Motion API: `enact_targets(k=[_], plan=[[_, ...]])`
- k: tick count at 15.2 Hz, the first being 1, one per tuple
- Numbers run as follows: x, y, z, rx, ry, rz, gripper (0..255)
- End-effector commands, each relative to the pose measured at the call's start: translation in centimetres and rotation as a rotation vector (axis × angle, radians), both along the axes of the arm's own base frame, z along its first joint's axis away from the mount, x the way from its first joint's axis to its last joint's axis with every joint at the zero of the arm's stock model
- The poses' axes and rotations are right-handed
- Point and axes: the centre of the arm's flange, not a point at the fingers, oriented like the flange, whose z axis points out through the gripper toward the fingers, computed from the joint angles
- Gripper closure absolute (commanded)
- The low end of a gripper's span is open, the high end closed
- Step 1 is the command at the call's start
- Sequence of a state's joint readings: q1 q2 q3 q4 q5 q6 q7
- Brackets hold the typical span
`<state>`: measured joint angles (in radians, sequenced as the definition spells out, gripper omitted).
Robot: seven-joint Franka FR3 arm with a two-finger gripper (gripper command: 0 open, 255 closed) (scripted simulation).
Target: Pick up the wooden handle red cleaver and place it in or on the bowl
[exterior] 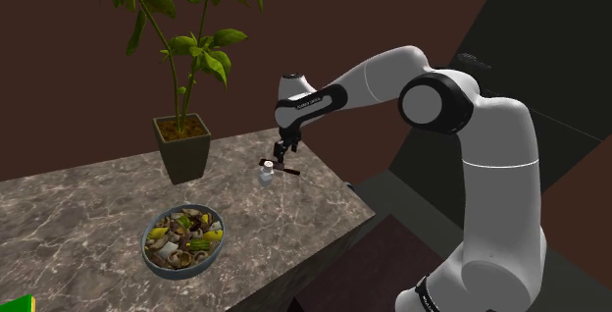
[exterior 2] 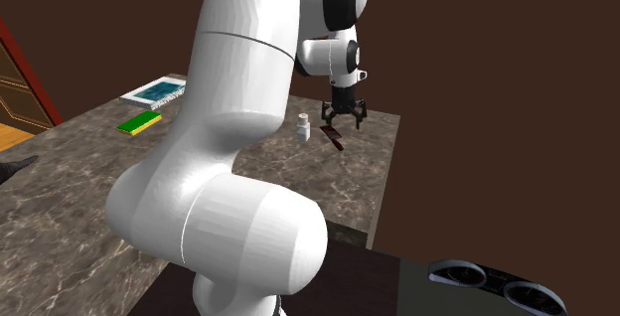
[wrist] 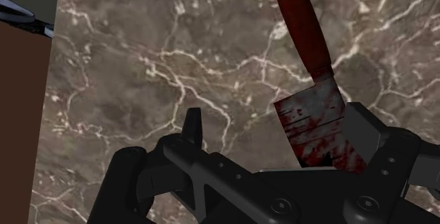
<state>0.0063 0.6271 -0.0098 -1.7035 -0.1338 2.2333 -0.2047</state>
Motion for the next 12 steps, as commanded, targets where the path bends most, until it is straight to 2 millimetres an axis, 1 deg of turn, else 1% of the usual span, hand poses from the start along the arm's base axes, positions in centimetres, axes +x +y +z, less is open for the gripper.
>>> enact_targets(k=[1, 6, 7, 12], plan=[[0.04, -0.02, -0.19, 0.000, -0.001, 0.000, 0], [0.04, -0.01, -0.18, 0.000, -0.001, 0.000, 0], [0.04, -0.01, -0.18, 0.000, -0.001, 0.000, 255], [0.04, -0.01, -0.18, 0.000, -0.001, 0.000, 255]])
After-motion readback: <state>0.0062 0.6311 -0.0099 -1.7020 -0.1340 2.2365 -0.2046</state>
